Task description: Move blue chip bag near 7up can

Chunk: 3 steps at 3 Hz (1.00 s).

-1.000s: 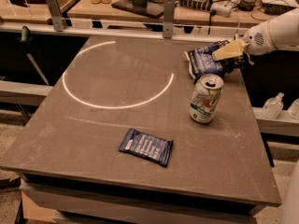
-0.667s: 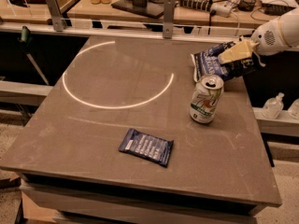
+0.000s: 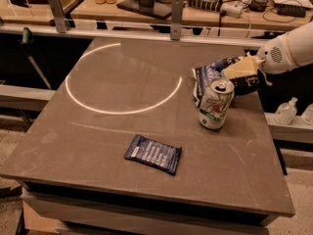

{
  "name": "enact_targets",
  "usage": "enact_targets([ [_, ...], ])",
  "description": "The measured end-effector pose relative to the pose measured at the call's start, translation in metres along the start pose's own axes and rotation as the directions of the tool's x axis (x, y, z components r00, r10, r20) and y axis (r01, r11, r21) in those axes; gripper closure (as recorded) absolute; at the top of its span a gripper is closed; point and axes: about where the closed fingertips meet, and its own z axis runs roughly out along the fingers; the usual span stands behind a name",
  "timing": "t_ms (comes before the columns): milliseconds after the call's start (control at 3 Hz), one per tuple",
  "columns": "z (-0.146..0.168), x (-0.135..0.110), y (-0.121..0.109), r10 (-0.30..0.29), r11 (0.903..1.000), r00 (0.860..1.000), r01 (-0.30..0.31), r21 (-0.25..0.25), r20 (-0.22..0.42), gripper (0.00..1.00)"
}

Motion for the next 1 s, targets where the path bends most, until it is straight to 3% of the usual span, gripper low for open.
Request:
enact_targets([
  [667,-0.001,0.022,0.014,0.052,0.9976,0.998,-0.054,-0.044,-0.031,0.35],
  [1000,-0.016,0.032,0.016,0.08,0.996,0.996,-0.082,-0.037,-0.04,0.04],
])
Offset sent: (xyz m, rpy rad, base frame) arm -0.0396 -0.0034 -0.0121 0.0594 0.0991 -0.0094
